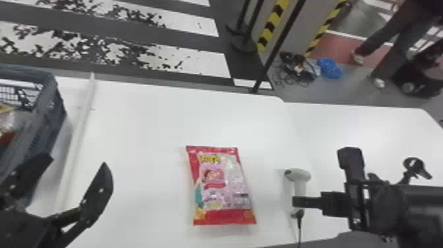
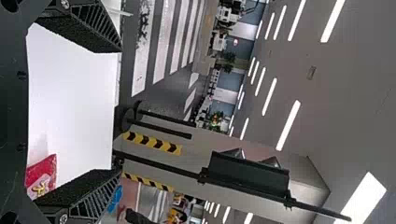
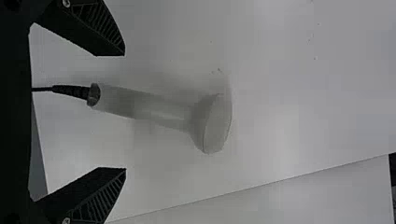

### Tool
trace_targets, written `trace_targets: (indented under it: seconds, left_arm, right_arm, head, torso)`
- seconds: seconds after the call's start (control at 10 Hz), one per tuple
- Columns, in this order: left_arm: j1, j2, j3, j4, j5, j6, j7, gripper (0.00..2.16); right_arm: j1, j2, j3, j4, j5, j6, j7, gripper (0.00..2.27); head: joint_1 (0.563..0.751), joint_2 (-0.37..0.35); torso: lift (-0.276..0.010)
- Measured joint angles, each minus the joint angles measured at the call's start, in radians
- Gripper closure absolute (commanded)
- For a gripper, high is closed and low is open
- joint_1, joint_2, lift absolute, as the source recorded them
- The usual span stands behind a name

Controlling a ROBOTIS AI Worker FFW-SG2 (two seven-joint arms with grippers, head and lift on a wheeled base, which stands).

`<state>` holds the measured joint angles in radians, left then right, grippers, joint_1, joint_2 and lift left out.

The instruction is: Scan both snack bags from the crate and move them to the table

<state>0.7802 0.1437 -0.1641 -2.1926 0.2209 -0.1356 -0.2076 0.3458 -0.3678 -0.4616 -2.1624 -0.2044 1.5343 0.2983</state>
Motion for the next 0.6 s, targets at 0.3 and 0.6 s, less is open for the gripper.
trace_targets:
  seconds: [0.3, 0.6]
  left_arm:
    - [0.006, 0.007, 0.001, -0.012, 0.000, 0.000, -0.001, 0.07]
    - [0.022, 0.010, 0.004, -0.016, 0.000, -0.005, -0.001, 0.07]
  right_arm:
    - [0.077, 0.071, -0.030, -0.241, -0.090, 0.032, 0.047, 0.04]
    - [0.033, 0.086, -0.013, -0.225, -0.142, 0.033, 0.235, 0.06]
  head:
    - [0.695, -0.350]
    - [0.695, -0.350]
  torso:
    - [-0.087]
    - [-0.087]
